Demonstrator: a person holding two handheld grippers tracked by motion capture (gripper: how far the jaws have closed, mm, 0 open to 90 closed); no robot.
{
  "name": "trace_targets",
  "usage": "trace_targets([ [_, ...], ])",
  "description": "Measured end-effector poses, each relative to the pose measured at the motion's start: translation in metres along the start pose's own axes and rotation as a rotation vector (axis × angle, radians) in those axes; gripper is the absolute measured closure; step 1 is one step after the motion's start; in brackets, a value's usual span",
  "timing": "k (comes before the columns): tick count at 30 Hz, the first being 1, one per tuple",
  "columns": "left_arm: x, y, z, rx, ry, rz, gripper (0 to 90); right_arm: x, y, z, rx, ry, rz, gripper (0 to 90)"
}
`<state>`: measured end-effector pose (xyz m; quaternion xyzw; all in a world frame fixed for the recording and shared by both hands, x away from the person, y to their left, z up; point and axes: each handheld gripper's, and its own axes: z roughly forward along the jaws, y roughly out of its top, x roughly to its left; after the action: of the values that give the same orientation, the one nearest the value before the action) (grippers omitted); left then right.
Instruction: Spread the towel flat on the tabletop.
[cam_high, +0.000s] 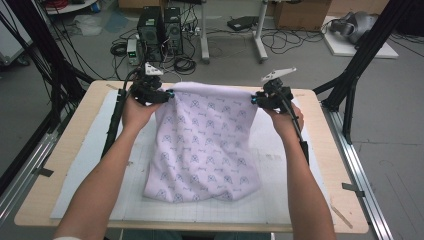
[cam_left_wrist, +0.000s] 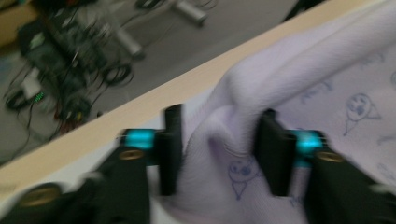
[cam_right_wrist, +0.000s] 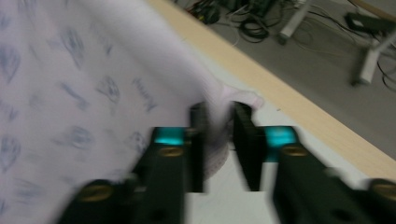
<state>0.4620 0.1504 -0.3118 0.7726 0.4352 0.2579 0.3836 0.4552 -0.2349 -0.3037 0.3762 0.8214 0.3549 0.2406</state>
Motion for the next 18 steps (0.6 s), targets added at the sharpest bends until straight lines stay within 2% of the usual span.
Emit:
trace_targets([
  [1,-0.002,-0.009,0.004,0.011,-0.012,0.009,48.2,-0.004,-0.002,0.005,-0.002,0.023,0.046,61.8],
  [2,-0.005,-0.016,0.006,0.018,-0.011,0.037,48.4,-0.004,-0.01,0.013,0.014,0.055,0.06,60.9],
  [3,-0.007,-0.027,0.007,0.025,-0.014,0.069,48.4,-0.002,-0.015,0.017,0.028,0.065,0.046,60.6],
  [5,-0.007,-0.049,0.008,0.049,-0.042,0.059,48.6,0.009,-0.03,0.025,0.067,0.092,0.002,59.8],
  [7,-0.007,-0.068,0.006,0.067,-0.057,0.06,48.4,0.018,-0.042,0.029,0.095,0.125,-0.012,59.3],
  [10,-0.006,-0.089,-0.005,0.07,-0.081,0.058,47.8,0.037,-0.058,0.025,0.105,0.17,-0.053,57.8],
  [11,-0.007,-0.094,-0.01,0.064,-0.085,0.056,46.4,0.048,-0.065,0.017,0.078,0.197,-0.071,57.9],
  [13,-0.009,-0.101,-0.022,0.064,-0.11,0.06,45.8,0.053,-0.068,0.013,0.073,0.213,-0.08,57.7],
  [15,-0.014,-0.108,-0.035,0.032,-0.127,0.077,43.7,0.063,-0.073,0.005,0.068,0.235,-0.1,56.6],
  [18,-0.024,-0.117,-0.053,0.013,-0.16,0.094,43.0,0.078,-0.082,-0.006,0.045,0.274,-0.111,54.6],
])
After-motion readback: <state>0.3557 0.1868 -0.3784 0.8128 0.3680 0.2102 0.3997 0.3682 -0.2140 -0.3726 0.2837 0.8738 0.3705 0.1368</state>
